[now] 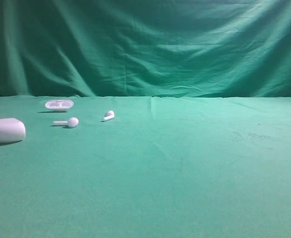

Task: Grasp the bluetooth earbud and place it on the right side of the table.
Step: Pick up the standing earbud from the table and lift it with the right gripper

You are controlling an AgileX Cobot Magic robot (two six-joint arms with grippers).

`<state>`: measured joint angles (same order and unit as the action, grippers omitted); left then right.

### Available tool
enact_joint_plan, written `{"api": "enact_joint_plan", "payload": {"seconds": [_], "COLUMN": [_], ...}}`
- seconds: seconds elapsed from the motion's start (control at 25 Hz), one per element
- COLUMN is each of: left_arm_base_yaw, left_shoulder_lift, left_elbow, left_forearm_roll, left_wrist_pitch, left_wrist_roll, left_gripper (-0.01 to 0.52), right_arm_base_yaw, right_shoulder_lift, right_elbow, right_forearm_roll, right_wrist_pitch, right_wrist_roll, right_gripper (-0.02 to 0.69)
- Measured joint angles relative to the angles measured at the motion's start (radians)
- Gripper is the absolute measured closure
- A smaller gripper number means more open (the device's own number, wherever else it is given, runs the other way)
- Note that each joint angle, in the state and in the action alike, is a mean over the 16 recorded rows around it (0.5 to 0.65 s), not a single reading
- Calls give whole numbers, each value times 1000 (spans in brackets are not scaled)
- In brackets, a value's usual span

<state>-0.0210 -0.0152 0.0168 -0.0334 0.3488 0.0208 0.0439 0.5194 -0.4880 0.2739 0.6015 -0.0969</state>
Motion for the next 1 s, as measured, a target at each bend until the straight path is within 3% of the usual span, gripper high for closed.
{"api": "enact_joint_plan", "payload": {"seconds": [0.36, 0.8, 1.0], "left_arm_base_yaw": [0, 0, 0], "left_shoulder_lift": [0, 0, 0], "left_elbow": [0, 0, 0], "left_forearm_roll": [0, 0, 0], "left_wrist_pitch": [0, 0, 0], "left_wrist_roll": [0, 0, 0], "left_gripper": [514, 514, 514], "right_arm_base_yaw": [136, 434, 521], "right_shoulder_lift": [355, 906, 1165], "right_elbow": [-237, -629, -853], "right_forearm_roll": [-6, -101, -153], "right_wrist_pitch": [174, 280, 318], "right_wrist_roll": [-169, -106, -68], "right_gripper": [665, 665, 631]}}
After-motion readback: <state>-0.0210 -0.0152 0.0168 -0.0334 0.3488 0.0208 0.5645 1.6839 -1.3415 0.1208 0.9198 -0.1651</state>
